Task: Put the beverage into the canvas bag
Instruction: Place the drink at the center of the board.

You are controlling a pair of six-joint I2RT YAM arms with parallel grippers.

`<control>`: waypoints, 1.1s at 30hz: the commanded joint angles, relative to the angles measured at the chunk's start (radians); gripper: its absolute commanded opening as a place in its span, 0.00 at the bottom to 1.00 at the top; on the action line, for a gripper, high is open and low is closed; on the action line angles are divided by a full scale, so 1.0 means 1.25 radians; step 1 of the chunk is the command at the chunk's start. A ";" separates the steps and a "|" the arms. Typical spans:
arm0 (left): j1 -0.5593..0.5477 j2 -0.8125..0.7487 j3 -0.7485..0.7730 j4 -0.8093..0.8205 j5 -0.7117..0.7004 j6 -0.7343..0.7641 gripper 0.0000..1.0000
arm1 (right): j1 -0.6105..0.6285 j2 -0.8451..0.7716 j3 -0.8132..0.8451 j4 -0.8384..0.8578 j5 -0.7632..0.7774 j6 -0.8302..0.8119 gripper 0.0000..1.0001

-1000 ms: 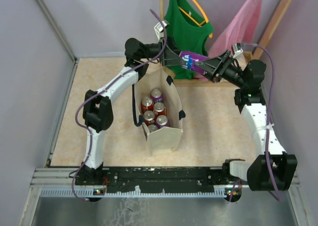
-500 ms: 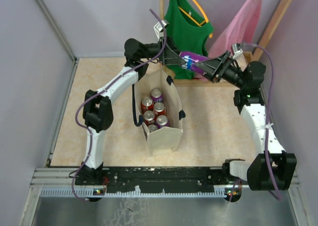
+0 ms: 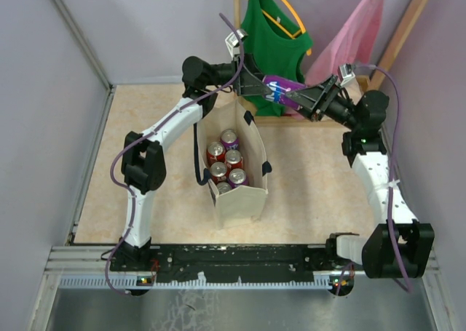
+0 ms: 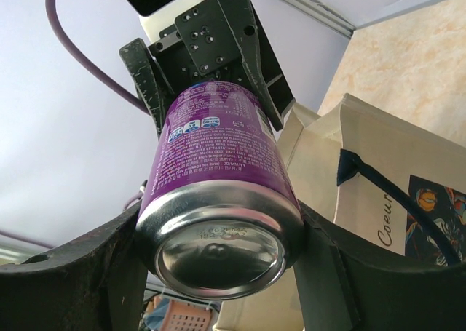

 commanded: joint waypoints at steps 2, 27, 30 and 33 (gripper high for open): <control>-0.022 -0.053 0.027 0.071 0.007 -0.016 0.00 | 0.006 0.000 0.003 -0.015 0.028 -0.031 0.66; -0.015 -0.045 -0.010 0.045 0.014 0.019 0.00 | 0.007 -0.026 -0.009 -0.201 0.068 -0.175 0.98; -0.013 -0.044 -0.015 0.042 0.019 0.028 0.00 | 0.006 -0.030 -0.013 -0.231 0.079 -0.195 0.98; -0.012 -0.046 -0.020 0.039 0.022 0.035 0.00 | 0.006 -0.033 -0.014 -0.258 0.091 -0.214 0.98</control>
